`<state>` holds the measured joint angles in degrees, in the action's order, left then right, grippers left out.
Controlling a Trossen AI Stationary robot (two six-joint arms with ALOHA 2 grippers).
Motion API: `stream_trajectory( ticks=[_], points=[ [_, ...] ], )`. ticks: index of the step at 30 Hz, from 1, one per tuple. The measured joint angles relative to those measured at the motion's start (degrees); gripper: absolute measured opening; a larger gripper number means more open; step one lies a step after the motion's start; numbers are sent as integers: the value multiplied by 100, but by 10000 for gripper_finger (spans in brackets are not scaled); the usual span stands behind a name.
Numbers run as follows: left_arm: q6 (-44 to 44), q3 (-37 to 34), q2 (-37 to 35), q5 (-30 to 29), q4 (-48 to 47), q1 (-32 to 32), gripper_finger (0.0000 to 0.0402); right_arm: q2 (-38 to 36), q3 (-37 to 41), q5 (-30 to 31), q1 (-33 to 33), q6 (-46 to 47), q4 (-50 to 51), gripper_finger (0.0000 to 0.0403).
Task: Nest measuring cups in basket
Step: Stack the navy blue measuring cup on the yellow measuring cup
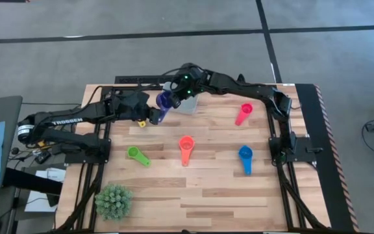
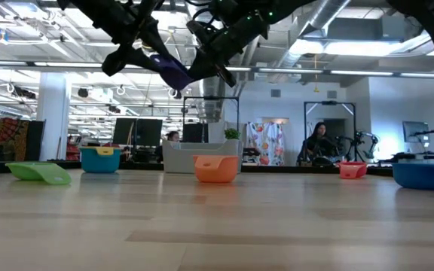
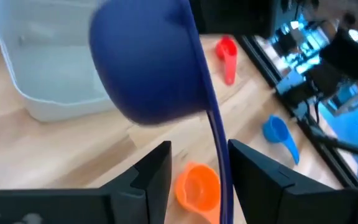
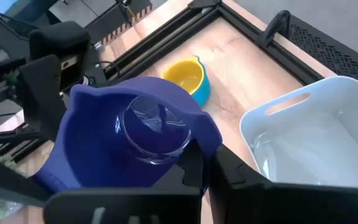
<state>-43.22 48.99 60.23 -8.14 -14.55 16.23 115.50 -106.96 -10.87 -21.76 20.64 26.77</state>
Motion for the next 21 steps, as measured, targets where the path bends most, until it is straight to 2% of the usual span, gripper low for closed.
stream_trajectory(
  ticks=[3,7,11,15,19,21],
  points=[
    [-155,-2,-13,-72,-4,-7,106,0,0,-26,15,-3,33,14],
    [-136,0,-18,86,26,-7,23,0,0,-17,56,-78,-6,16],
    [-254,4,-15,138,-33,-7,6,0,2,-19,75,-188,-66,27],
    [-956,5,-118,-737,-578,-145,2,0,2,135,21,-178,-82,52],
    [-2185,-97,-356,-2176,-1669,-397,1,-55,9,130,-151,-192,51,91],
    [-2984,-273,-553,-2565,-1948,-566,1,-61,9,140,-260,-278,123,114]
  ],
)
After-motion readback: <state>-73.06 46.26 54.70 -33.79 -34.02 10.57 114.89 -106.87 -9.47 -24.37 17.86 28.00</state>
